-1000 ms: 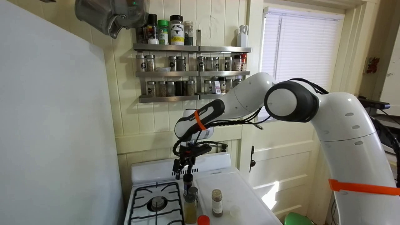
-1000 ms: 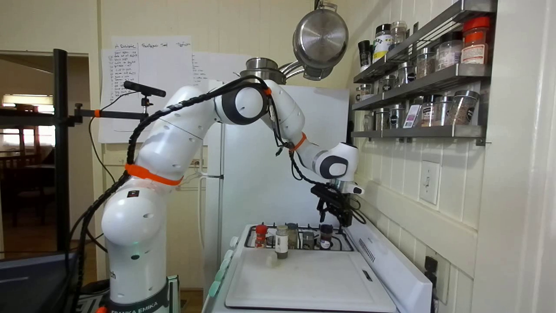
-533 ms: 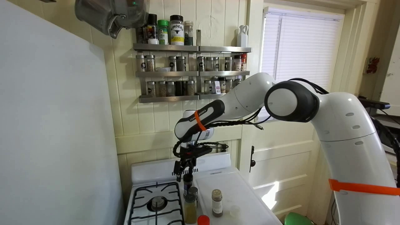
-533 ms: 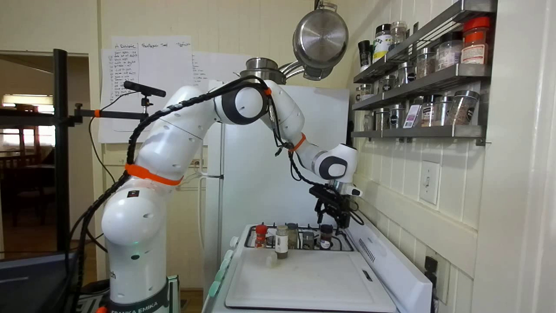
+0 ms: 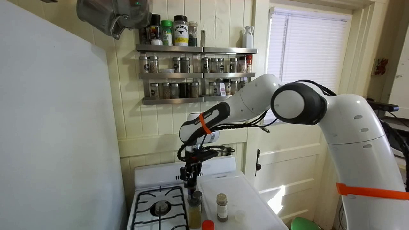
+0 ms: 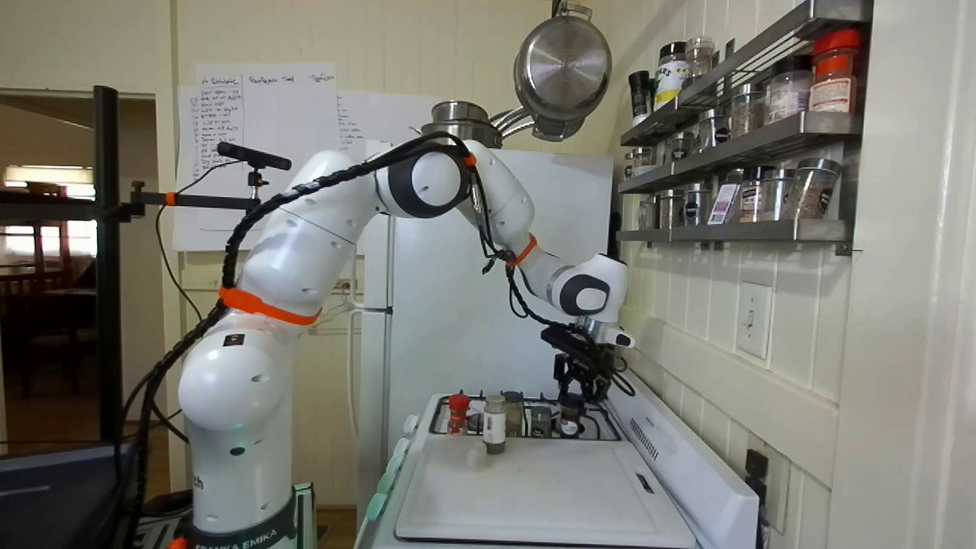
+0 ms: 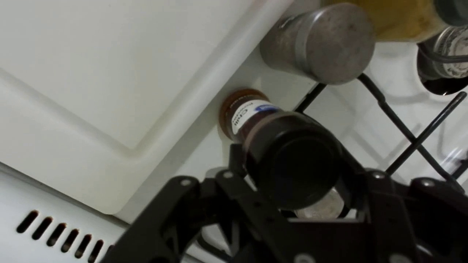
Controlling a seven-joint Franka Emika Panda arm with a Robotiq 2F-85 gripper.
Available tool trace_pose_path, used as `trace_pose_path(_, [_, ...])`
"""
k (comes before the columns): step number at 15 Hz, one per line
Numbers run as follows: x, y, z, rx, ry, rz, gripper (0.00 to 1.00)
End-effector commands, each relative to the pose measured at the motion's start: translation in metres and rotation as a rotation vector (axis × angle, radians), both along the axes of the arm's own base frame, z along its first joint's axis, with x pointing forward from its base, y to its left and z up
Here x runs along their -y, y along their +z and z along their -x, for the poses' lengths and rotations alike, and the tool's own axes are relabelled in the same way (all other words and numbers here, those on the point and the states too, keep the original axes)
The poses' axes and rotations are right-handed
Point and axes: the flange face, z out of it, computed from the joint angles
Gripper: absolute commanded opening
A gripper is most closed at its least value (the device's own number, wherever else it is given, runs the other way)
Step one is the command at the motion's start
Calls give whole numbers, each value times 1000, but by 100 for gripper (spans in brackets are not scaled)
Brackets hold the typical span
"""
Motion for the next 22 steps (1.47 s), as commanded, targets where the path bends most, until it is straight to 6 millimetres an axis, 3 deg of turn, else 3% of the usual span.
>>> trace_pose_path(1, [1, 4, 7, -25, -19, 13, 40])
trace_pose_path(2, [2, 4, 7, -25, -22, 13, 32])
trace_pose_path(7, [5, 12, 8, 4, -27, 10, 31])
trace_pose_path(13, [5, 46, 17, 81, -33, 19, 31])
trace_pose_path(22, [21, 83, 58, 155, -187, -1, 31])
